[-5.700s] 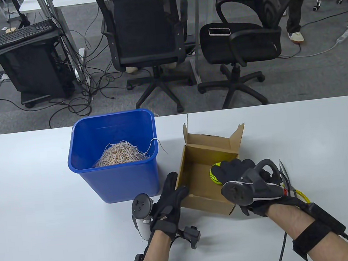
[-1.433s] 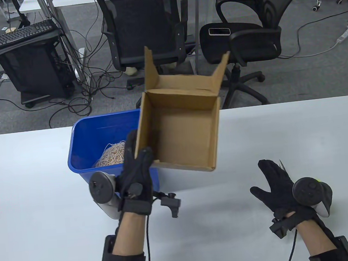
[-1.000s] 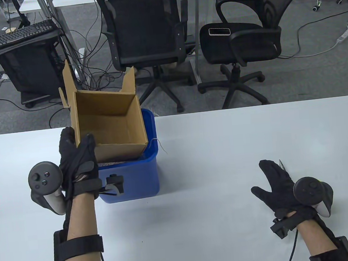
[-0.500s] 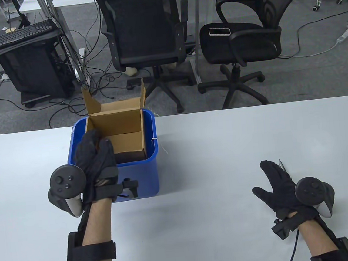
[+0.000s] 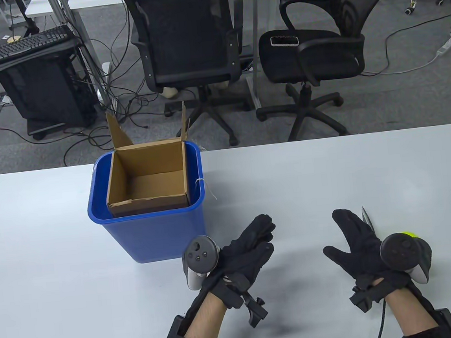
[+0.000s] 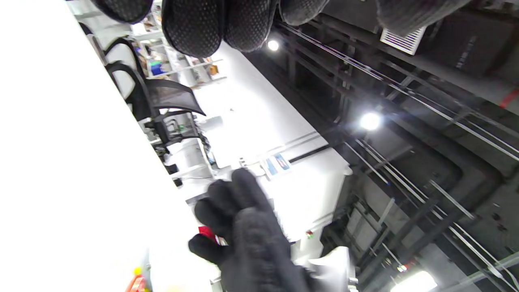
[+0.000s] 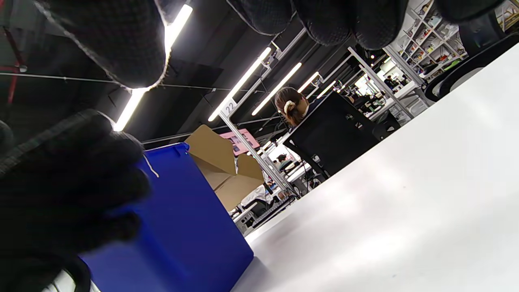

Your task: Cut the packaging cotton rope with scissors

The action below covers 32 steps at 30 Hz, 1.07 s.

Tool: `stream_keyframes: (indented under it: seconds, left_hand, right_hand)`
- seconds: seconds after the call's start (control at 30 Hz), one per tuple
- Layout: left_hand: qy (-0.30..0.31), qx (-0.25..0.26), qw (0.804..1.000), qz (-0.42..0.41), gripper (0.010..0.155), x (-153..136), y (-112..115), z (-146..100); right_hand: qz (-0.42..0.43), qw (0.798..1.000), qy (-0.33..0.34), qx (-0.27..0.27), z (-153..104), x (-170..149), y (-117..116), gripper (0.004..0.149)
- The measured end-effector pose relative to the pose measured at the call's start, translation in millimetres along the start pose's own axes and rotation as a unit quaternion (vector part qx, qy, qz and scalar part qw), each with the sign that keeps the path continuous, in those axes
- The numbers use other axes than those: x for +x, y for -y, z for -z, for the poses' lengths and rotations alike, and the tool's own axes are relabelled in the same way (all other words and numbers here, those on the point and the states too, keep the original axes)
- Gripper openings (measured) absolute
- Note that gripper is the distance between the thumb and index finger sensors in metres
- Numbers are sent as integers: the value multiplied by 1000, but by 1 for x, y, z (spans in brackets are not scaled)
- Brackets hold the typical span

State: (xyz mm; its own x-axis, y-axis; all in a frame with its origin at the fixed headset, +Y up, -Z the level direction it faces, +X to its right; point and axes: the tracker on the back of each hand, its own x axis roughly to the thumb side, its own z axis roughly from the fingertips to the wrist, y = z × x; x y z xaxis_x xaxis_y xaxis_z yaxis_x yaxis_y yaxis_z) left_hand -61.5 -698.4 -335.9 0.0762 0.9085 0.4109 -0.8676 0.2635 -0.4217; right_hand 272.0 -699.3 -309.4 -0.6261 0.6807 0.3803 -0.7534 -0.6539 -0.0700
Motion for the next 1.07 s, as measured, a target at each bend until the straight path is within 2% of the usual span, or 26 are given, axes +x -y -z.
stream_keyframes:
  seconds: [0.07,0.2,0.4,0.6,1.07]
  left_hand:
    - [-15,-18,1000,4,71,-9,-1,-5]
    - [-24,-6,999,24,71,-14,-6,-13]
    - [-30,14,999,10,70,-15,-15,-27]
    - [-30,41,999,-10,67,-12,-26,-29]
    - [-42,65,996,-32,66,-24,-38,-33]
  right_hand:
    - [7,1000,6,-5,0,1,-1,88]
    - [13,1000,18,-1,0,5,-7,87]
    - [13,999,35,2,0,12,-14,84]
    - [25,998,52,-16,-1,18,-19,78]
    - [24,998,50,-3,-2,16,-28,77]
